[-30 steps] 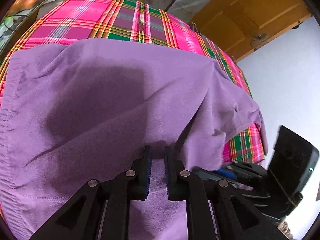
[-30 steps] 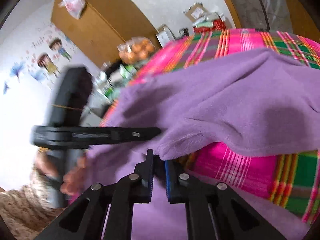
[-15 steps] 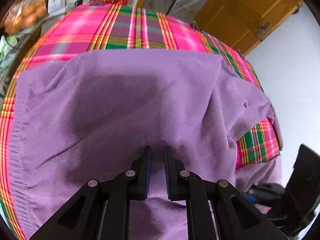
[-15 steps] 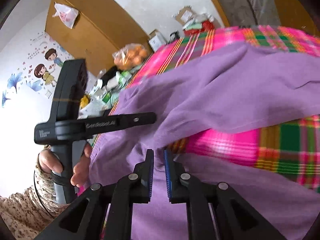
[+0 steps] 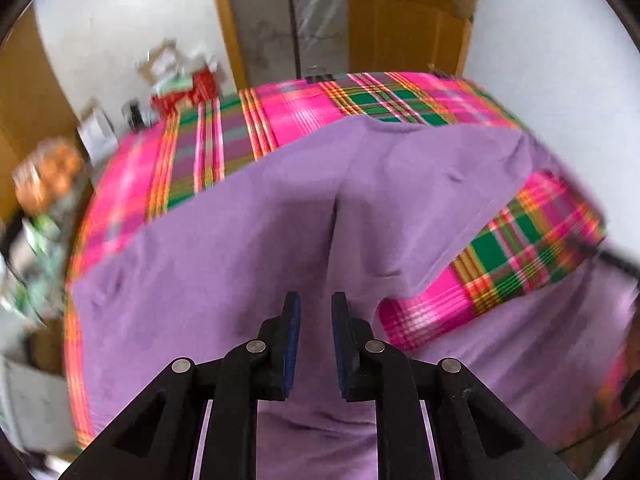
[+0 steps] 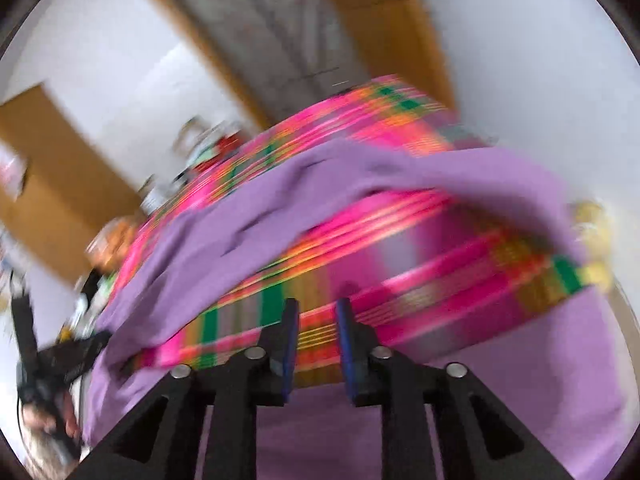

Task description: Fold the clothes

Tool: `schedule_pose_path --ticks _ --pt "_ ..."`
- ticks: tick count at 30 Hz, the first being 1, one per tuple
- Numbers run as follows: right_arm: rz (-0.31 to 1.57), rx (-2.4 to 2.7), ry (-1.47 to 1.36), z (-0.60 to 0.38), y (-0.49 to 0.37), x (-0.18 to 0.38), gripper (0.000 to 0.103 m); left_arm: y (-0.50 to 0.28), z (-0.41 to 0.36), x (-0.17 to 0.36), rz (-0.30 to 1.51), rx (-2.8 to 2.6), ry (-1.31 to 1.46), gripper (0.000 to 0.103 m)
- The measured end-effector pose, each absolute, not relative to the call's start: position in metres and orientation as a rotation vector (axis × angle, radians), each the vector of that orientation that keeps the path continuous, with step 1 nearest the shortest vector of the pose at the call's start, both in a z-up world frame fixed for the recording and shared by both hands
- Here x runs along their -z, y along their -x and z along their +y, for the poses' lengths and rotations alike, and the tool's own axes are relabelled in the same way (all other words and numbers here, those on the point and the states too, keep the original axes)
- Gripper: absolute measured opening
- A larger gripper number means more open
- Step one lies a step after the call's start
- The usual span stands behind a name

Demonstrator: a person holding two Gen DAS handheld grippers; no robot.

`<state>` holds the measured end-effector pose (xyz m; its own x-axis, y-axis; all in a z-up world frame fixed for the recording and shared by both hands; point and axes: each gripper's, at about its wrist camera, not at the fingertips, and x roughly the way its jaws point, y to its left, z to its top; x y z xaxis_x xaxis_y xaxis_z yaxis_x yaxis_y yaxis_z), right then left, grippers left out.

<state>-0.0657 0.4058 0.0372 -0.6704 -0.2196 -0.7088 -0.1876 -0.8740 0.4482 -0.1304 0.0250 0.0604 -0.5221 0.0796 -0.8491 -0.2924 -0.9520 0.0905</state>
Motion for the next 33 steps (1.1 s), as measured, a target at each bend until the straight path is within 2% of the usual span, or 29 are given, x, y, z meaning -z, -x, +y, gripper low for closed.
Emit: schedule_pose_path --ticks 5,12,16,20,23,27,33 --pt "-0.842 2.769 -1.298 0.441 0.077 -0.028 0.032 0.133 0.035 -0.047 0.425 -2.549 1.469 0.016" --pt "-0.890 2.823 -1.320 0.468 0.105 -0.016 0.034 0.140 0.042 -0.027 0.535 -2.525 1.535 0.016" --pt "-0.848 2.888 -1.336 0.482 0.121 -0.018 0.035 0.145 0.040 -0.020 0.569 -2.524 1.559 0.016" --pt "-0.859 2.996 -1.281 0.503 0.134 -0.027 0.035 0.149 0.036 -0.019 0.546 -2.521 1.557 0.016" --pt "-0.881 3.061 -1.250 0.515 0.145 -0.031 0.040 0.150 0.032 -0.018 0.507 -2.520 1.551 0.016" --pt "-0.857 3.045 -1.254 0.511 0.150 -0.030 0.040 0.149 0.030 -0.018 0.474 -2.523 1.538 0.016" --pt "-0.953 2.932 -1.241 0.496 0.137 -0.028 0.040 0.151 0.027 -0.018 0.423 -2.524 1.535 0.016"
